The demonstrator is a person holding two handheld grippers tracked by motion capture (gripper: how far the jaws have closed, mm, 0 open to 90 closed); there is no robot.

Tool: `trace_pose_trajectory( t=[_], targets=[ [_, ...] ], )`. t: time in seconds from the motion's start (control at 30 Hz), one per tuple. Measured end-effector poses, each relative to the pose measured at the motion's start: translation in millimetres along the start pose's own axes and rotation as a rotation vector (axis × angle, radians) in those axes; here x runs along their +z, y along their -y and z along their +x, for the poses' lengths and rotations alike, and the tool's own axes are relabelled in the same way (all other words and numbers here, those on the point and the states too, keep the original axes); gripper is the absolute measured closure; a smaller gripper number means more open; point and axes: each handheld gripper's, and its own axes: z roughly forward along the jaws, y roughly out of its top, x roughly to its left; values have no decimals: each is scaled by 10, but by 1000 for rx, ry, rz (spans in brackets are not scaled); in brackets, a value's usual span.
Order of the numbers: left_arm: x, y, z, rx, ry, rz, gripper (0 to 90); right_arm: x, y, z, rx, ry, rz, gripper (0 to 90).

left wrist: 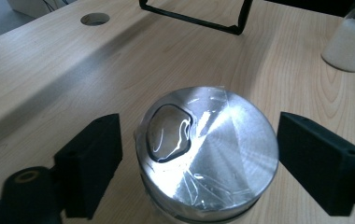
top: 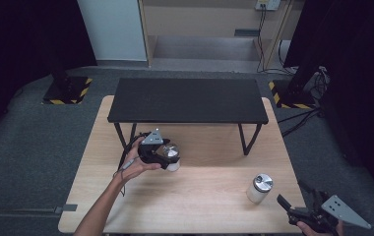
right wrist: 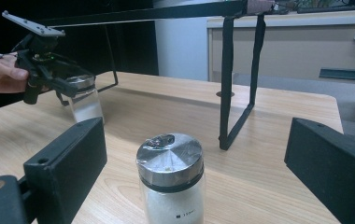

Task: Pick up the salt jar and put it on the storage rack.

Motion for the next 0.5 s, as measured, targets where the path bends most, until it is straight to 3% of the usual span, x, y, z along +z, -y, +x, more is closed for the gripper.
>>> trace_pose_trajectory(
  t=[0.13,0.3,0.5],
  targets=[
    [10,60,15,-5,13,-19,315,0,4,-4,3,1,-1,60],
    [0,77,6,6,7,-27,322,-4,11,-11,11,2,-3,61],
    [-18,125,-14,-15,3,-57,336,-4,12,-11,12,4,-2,61]
  ],
)
